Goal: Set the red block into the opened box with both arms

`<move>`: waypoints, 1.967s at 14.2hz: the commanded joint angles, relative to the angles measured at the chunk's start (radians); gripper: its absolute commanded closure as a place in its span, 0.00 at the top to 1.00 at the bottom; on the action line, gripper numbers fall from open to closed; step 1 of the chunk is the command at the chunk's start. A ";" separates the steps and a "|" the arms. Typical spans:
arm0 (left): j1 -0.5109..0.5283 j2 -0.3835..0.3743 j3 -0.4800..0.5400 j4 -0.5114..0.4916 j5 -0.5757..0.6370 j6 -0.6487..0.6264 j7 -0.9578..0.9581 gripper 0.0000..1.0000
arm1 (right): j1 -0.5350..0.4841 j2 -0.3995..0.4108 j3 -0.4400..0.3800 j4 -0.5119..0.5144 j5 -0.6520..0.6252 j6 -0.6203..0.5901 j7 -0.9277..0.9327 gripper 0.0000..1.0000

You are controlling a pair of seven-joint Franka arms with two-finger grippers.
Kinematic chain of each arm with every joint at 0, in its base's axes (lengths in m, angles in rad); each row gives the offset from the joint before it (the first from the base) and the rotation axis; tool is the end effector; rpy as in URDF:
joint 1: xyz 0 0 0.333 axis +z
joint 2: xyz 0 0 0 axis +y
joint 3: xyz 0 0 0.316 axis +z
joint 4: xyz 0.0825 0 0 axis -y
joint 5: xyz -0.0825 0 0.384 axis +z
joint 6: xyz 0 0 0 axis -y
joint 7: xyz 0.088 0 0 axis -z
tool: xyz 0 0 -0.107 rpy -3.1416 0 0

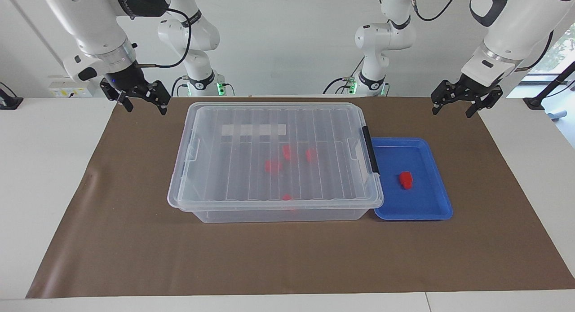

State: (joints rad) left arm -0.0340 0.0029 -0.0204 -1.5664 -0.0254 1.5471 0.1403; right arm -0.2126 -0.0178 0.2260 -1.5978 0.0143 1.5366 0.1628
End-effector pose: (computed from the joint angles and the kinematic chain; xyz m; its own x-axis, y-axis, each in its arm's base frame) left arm 0.5519 -0.0328 0.6229 0.9808 -0.1940 -0.0184 -0.1935 -0.9807 0.0283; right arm 0.5449 0.0100 0.6184 0.9879 -0.1486 -0.0449 -0.1489 -0.9889 -0.0031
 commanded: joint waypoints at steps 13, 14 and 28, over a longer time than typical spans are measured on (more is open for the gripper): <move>-0.012 -0.073 0.010 -0.139 -0.008 0.125 0.010 1.00 | -0.021 -0.004 0.004 -0.020 0.009 0.054 -0.011 1.00; -0.012 -0.074 0.010 -0.139 -0.008 0.126 0.010 1.00 | -0.021 -0.005 0.004 -0.031 0.010 0.072 -0.009 1.00; -0.015 0.000 0.010 0.042 0.024 -0.042 0.012 1.00 | 0.078 0.082 0.010 -0.243 0.012 0.430 0.110 1.00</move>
State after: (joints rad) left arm -0.0347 -0.0344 -0.0211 -1.5947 -0.0203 1.5515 0.1404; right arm -0.1377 0.0699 0.2331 -1.7999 0.0187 1.9256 0.2519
